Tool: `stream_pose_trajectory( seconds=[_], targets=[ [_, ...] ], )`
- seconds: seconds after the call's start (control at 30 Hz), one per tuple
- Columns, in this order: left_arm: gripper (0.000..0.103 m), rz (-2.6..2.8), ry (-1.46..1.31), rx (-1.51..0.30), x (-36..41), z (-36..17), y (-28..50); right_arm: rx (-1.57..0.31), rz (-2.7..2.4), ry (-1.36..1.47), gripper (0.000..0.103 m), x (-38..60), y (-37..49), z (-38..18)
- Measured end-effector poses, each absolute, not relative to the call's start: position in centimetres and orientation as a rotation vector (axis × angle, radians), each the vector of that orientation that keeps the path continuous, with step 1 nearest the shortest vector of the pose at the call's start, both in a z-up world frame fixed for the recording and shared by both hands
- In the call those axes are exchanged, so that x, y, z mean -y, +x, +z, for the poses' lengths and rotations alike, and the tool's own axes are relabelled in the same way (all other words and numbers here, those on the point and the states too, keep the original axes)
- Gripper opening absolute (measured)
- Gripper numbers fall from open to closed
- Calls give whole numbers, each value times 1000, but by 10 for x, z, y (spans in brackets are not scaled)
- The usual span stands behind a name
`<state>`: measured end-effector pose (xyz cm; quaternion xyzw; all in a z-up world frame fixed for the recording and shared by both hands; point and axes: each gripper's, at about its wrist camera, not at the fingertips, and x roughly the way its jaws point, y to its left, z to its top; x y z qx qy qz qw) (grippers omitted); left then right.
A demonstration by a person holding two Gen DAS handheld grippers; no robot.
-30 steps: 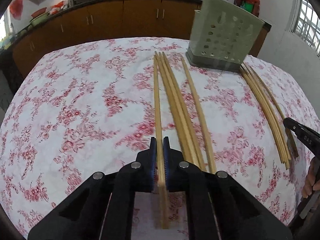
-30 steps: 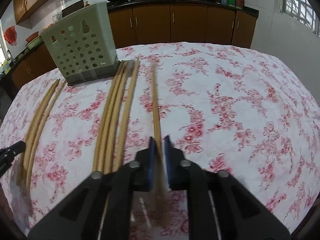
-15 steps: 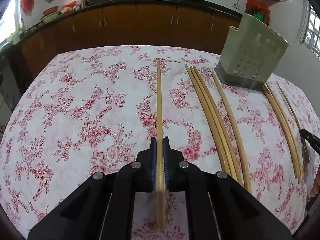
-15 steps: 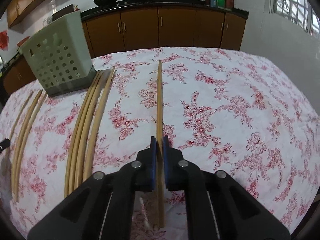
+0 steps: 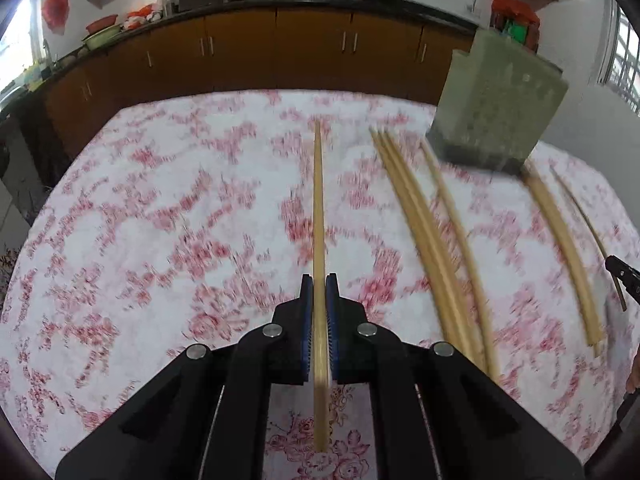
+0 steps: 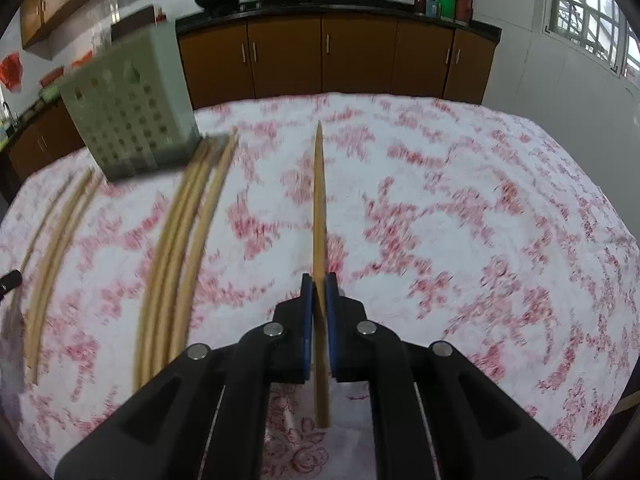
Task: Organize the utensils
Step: 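Lift the left tool's chopstick over the green holder while the right tool drops its chopstick in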
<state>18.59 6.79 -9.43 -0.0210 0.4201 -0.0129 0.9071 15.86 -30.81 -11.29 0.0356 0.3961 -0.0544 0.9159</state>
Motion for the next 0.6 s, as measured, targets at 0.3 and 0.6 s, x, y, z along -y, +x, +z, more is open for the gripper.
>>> stream_pose_trajectory(
  seconds=[0.3, 0.6],
  targets=[
    [7, -14, -115, -659, -83, -12, 183, -593, -121, 108, 8, 323, 142, -34],
    [7, 17, -152, -548, -97, 35, 190, -460, -118, 125, 8, 327, 150, 12]
  ],
)
